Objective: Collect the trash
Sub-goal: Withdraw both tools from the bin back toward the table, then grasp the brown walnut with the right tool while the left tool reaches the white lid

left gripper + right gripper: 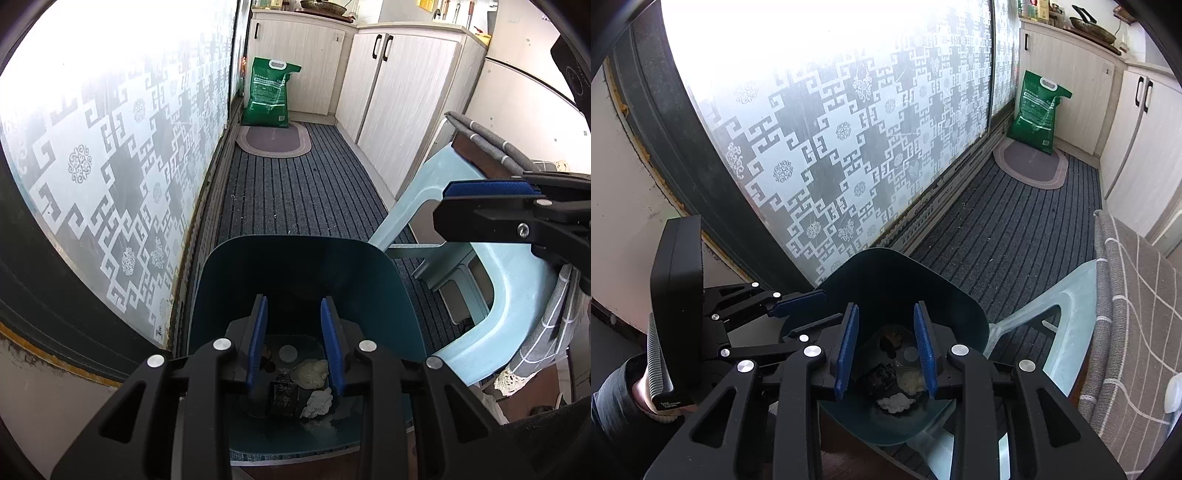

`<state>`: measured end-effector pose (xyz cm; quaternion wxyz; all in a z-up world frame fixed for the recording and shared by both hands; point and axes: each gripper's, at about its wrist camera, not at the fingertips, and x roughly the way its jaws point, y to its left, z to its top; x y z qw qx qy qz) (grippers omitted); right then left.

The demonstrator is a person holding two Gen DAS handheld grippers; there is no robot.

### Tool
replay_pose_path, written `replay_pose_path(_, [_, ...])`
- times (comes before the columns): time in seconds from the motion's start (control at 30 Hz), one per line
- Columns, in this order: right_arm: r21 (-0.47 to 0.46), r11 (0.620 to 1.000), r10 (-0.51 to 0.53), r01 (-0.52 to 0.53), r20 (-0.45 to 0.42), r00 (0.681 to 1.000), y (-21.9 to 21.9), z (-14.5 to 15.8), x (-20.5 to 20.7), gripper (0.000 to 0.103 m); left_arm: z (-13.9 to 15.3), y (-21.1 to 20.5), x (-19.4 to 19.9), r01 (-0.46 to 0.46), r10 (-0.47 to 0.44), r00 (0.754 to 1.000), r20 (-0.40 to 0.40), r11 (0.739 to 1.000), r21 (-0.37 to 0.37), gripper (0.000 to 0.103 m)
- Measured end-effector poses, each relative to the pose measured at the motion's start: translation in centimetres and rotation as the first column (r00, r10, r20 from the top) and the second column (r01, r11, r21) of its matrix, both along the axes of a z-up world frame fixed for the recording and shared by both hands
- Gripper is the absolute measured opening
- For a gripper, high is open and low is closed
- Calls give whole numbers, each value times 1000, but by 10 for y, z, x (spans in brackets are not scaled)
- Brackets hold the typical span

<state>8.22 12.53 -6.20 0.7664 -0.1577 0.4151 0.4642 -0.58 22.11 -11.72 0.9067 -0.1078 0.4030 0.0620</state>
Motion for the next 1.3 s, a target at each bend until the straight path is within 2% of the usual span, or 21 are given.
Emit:
replay_pose_path(0.1, [43, 999, -23, 22, 38, 999, -12, 14, 1, 31, 12, -3, -1, 0, 0, 998, 57, 1000, -11, 33])
replay_pose_path(0.23, [100, 993, -74, 64, 95, 993, -39, 38, 6, 38, 33, -12, 0, 7, -4, 991, 136, 1000, -24, 33])
replay_pose_path(0.43, [117, 984, -151, 135, 148, 977, -88, 56, 19, 39, 64, -40, 8, 53, -44, 970, 239, 998, -32, 35])
replay_pose_path(0.6, [112, 974, -215, 197, 179, 960, -137, 61, 30, 39, 77, -66, 19, 100, -87, 950, 300, 994, -31, 39])
replay_pose_path(0.77, [97, 961, -274, 259, 197, 941, -184, 59, 40, 39, 86, -89, 32, 146, -129, 938, 323, 989, -28, 44])
replay_pose_path(0.87, [93, 954, -297, 284, 200, 934, -206, 56, 42, 39, 90, -108, 37, 178, -172, 930, 326, 984, 12, 46])
replay_pose_path(0.93, [85, 951, -308, 296, 216, 927, -218, 55, 41, 39, 96, -119, 38, 203, -204, 918, 339, 978, 39, 47])
replay_pose_path(1.03, [73, 947, -322, 313, 230, 918, -237, 53, 40, 39, 103, -133, 42, 245, -242, 896, 371, 969, 42, 52])
replay_pose_path(1.13, [51, 943, -331, 328, 218, 918, -253, 45, 42, 39, 105, -151, 46, 277, -272, 879, 392, 960, 44, 53])
replay_pose_path(1.3, [21, 945, -326, 327, 162, 931, -263, 22, 51, 39, 100, -182, 66, 317, -322, 882, 344, 946, 72, 52])
